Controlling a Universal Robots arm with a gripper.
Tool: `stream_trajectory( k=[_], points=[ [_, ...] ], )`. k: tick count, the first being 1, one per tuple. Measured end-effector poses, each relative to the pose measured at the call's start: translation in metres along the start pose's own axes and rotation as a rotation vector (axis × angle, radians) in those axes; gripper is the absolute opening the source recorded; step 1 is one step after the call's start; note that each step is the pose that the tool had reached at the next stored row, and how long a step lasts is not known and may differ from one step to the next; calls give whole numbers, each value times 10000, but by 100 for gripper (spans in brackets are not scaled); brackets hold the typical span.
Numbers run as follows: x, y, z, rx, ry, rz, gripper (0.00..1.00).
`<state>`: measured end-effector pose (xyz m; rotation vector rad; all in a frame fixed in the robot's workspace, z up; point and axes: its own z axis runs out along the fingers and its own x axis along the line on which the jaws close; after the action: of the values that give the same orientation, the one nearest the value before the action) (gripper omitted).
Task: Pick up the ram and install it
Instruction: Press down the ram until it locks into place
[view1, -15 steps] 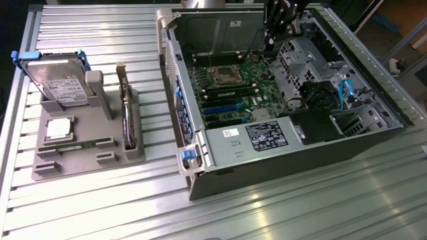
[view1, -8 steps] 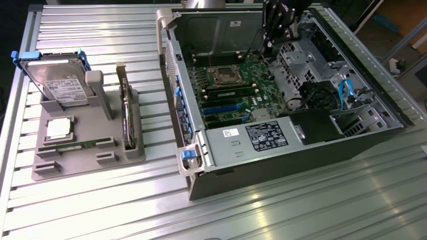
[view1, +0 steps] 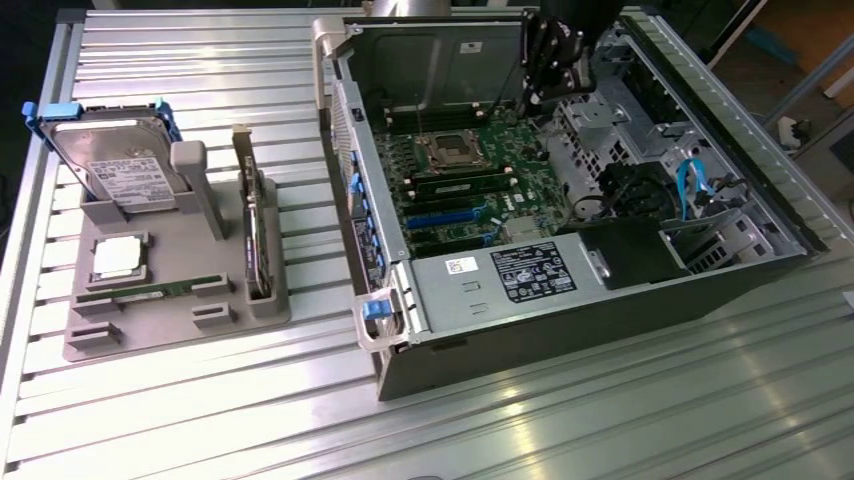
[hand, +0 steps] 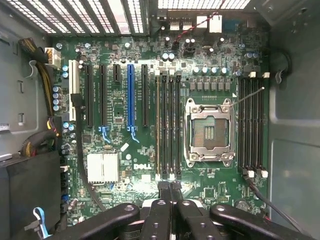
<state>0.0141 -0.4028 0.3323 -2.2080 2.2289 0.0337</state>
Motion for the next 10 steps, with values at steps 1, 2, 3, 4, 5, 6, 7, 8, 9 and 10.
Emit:
stream_trajectory(
  k=[1,2,3,4,5,6,7,8,9,10],
  points=[
    [0,0,17,0,-1,0,11],
    [0,-1,33,0,-1,0,11],
    [0,-1,51,0,-2,0,11],
    [1,-1,94,0,-1,0,11],
    [2,-2,119,0,-1,0,11],
    [2,-2,136,0,-1,1,11],
    [2,-2,151,0,-1,1,11],
    [3,-2,176,0,0,1,11],
    [3,-3,196,0,-1,1,11],
    [4,-4,222,1,-2,0,11]
  ],
)
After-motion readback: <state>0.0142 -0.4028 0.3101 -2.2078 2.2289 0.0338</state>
